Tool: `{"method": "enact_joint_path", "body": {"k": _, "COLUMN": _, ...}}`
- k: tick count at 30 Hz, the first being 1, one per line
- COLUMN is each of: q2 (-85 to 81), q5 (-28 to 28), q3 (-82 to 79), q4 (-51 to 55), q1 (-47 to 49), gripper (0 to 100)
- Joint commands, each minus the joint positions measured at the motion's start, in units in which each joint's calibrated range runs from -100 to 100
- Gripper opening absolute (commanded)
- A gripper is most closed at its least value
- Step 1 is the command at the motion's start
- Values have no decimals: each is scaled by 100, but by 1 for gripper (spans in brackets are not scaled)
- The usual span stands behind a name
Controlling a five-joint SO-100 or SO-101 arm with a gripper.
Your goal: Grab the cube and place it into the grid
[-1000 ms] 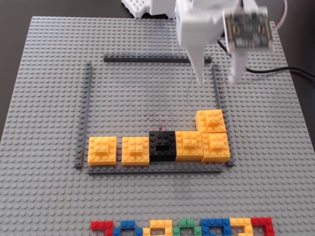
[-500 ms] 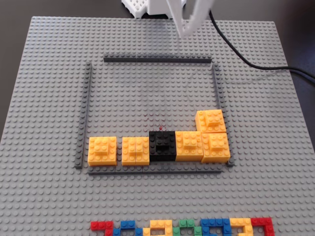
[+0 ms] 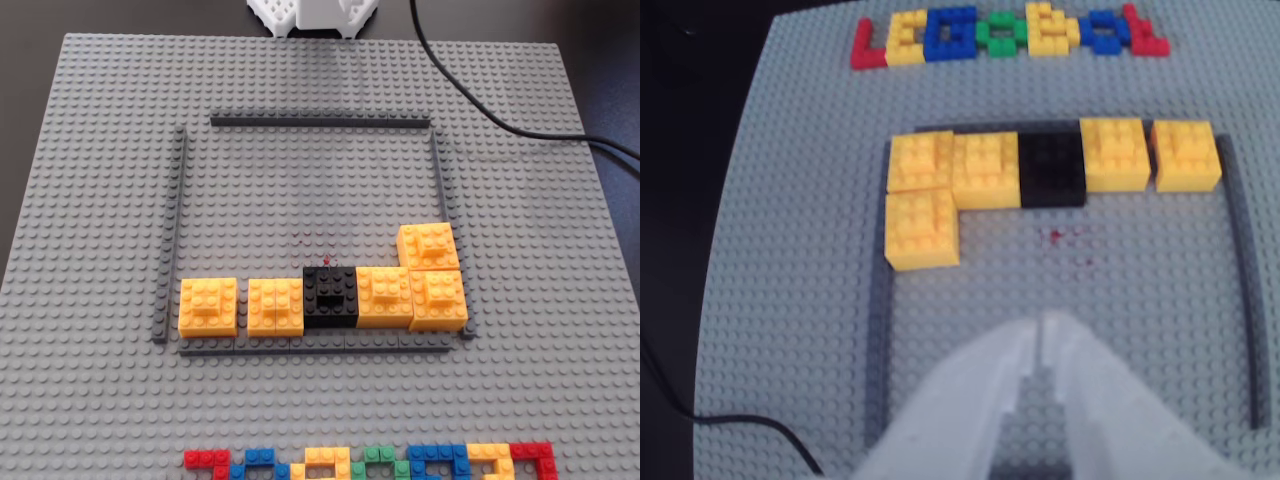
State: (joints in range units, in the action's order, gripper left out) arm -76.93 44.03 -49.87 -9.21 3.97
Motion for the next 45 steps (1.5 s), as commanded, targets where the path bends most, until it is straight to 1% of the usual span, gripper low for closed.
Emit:
{"method": "enact_joint_path", "body": {"k": 1, "q2": -759, "q5": 5, "q3": -491, "q4": -120, "q1": 70, "gripper": 0}}
{"method": "enact_joint_path", "body": {"k": 12, "q2": -1654, "q5": 171, "q3": -1443, "q4": 139, "q1": 41, "gripper": 0}}
{"method": "enact_joint_path", "body": {"k": 20, "q2": -2307, "q5": 190, "q3": -2077, "q4": 154, "q1": -25, "gripper": 0}}
{"method": "enact_joint_path", "body": {"k": 29, "q2": -2307, "q5": 0, "q3": -2684, "q4": -56, "q1": 4, "gripper": 0}}
{"method": "enact_joint_path", "body": {"k": 37, "q2": -2307, "q5": -20, "q3": -3726, "q4": -520, "q1": 63, "gripper": 0}}
{"method": "enact_joint_path", "body": {"k": 45, "q2": -2298, "q5": -88, "q3": -4234, "q4": -687, "q1": 240, "gripper": 0}}
